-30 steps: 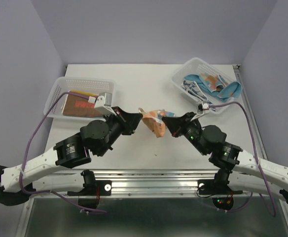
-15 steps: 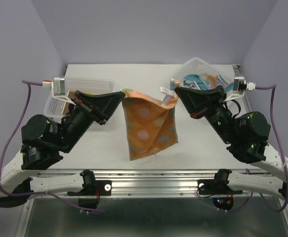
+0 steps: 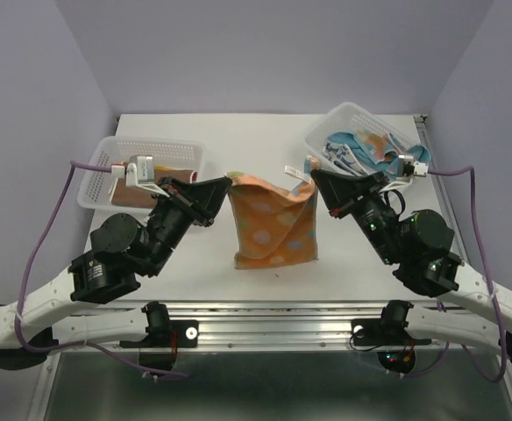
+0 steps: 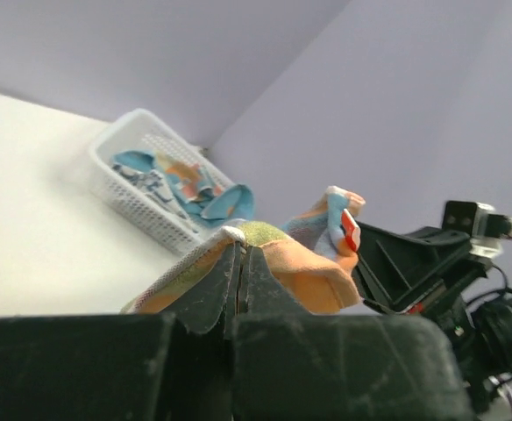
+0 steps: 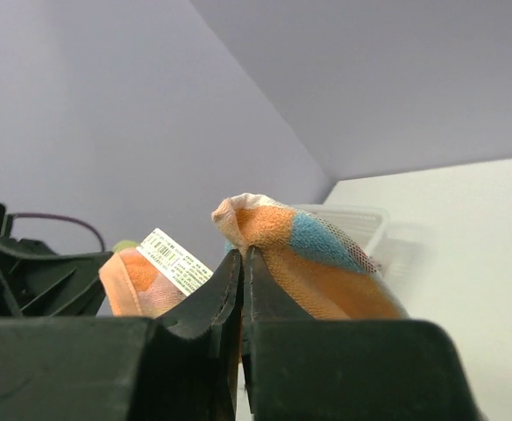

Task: Fold and stack the towels
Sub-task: Flatten out the crumpled towel

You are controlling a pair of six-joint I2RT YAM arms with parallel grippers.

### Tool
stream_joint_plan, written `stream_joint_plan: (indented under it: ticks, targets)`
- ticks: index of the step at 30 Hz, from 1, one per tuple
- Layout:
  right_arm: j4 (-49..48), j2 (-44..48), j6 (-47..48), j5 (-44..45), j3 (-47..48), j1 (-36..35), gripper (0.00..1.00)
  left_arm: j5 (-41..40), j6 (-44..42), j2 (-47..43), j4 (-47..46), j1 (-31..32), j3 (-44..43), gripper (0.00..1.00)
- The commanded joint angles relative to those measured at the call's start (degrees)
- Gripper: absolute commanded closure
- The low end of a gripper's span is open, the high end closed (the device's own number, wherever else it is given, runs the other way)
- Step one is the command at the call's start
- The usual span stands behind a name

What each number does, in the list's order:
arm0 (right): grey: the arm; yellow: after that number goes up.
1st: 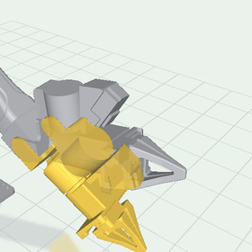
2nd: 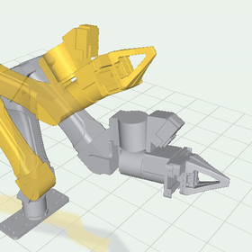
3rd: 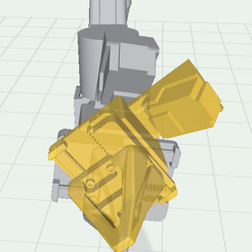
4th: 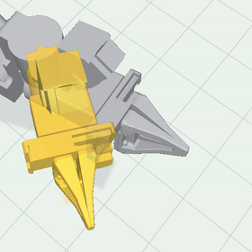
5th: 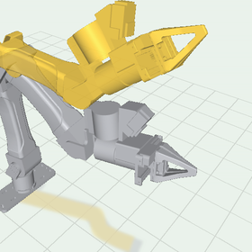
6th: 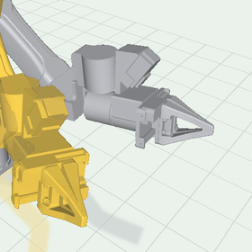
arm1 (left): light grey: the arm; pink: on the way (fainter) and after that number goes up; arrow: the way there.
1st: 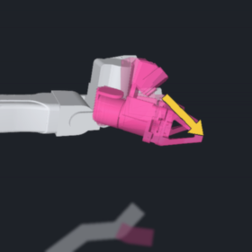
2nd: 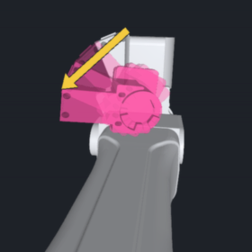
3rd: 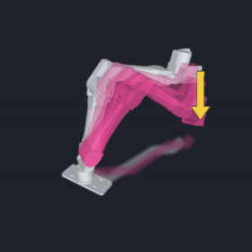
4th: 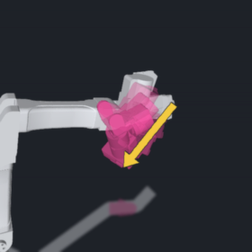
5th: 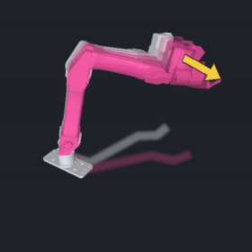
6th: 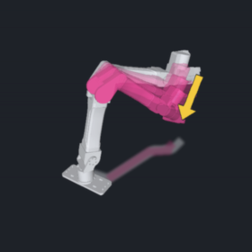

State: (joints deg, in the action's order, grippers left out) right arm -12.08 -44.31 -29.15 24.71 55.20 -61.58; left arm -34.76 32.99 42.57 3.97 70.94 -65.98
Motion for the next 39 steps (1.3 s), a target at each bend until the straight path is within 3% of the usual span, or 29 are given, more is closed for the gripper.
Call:
stream_joint_plan:
  ticks: [1,5,9,11,18,29,39]
  targets:
    - [-3.2,-3.0,3.0,11.1,-2.1,-0.4,0.99,-14.0,1.0,-0.1,-5.1,0.1,3.5,1.00]
    - [-7.5,-6.6,6.5,18.7,-4.5,-0.3,0.99,-14.9,1.2,3.6,-5.6,-5.3,5.2,1.00]
    - [-16.2,-11.5,12.0,25.8,-6.4,1.0,0.99,6.0,2.7,10.0,-7.7,-23.3,6.1,1.00]
    - [-16.4,-13.7,12.2,23.6,-5.6,3.1,0.99,9.0,1.8,11.9,-10.9,-29.3,6.8,1.00]
    - [-15.8,-28.5,5.0,9.9,-2.0,19.5,0.99,16.4,-4.9,23.8,-16.4,-39.2,3.8,1.00]
    - [-21.4,-49.2,1.9,-3.4,10.5,30.3,0.99,24.6,-7.7,42.1,-22.7,-50.2,-3.2,1.00]
    - [-18.4,-61.9,2.3,-3.7,19.0,32.1,0.99,24.8,-8.7,51.2,-21.2,-51.9,-7.1,1.00]
